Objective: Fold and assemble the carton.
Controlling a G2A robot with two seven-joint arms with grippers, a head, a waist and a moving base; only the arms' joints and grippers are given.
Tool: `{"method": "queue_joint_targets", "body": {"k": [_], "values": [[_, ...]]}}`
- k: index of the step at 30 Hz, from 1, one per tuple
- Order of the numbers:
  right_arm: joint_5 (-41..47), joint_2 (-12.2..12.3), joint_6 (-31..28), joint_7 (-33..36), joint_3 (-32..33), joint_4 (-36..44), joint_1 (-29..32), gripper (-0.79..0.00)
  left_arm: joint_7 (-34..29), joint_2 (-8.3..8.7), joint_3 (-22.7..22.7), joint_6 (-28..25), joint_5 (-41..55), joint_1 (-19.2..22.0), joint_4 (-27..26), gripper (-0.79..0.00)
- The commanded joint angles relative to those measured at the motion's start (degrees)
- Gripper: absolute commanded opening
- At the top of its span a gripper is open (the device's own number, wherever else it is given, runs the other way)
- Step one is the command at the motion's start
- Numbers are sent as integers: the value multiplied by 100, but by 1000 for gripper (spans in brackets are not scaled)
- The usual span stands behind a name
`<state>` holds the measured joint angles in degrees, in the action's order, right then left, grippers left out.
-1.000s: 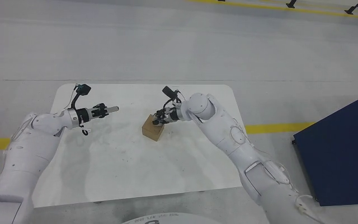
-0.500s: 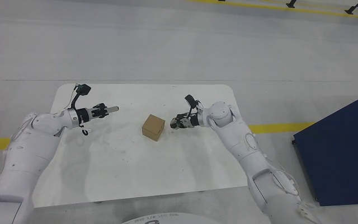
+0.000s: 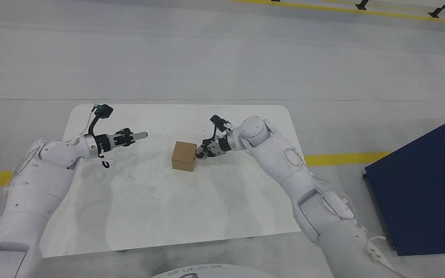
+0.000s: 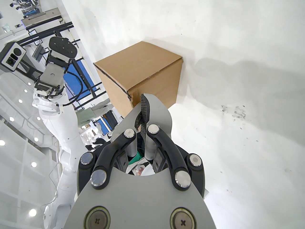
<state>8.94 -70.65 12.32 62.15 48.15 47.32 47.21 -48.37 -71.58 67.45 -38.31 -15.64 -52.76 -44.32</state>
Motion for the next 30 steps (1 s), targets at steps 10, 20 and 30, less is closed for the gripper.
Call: {"method": "queue_joint_targets", "body": {"k": [10,20,30], "values": [[597,300,-3030,-104,978,75,507,-785,0,0,0,0,0,0,0,0],[1566,677,-3579,659,2203,627,846,-661,0,0,0,0,0,0,0,-1],[1587,684,-3580,685,2226,623,842,-104,0,0,0,0,0,0,0,-1]]}}
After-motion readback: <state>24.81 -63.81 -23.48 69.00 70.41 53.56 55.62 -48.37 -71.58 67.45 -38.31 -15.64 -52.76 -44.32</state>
